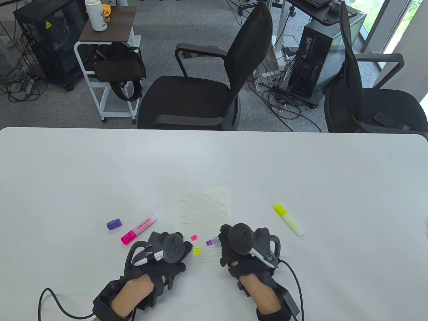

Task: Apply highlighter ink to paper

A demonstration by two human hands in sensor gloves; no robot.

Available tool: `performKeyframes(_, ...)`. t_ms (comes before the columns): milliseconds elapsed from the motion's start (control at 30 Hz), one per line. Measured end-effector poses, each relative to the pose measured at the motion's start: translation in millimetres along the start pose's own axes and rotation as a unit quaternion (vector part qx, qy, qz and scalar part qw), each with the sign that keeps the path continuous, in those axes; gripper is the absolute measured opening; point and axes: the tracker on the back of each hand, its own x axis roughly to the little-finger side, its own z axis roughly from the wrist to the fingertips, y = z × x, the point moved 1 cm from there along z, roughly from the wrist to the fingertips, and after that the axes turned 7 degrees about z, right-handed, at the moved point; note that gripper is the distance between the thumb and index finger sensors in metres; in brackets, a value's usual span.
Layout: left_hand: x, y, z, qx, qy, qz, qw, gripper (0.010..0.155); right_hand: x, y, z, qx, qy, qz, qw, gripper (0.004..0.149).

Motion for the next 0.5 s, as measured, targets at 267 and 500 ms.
performKeyframes(267, 0.0, -0.1, 0.0, 0.000, 0.000, 0.000, 1.000, 0.067, 1.6, -2.0, 0.3, 0.002, -0.005, 0.013, 1.000, 0.036)
performKeyframes(500, -0.1, 0.0, 0.1, 0.000, 0.000, 0.000, 1.000, 0.067, 2.3, -4.7, 0.3, -0.024, 0.003, 0.019, 1.000, 0.036)
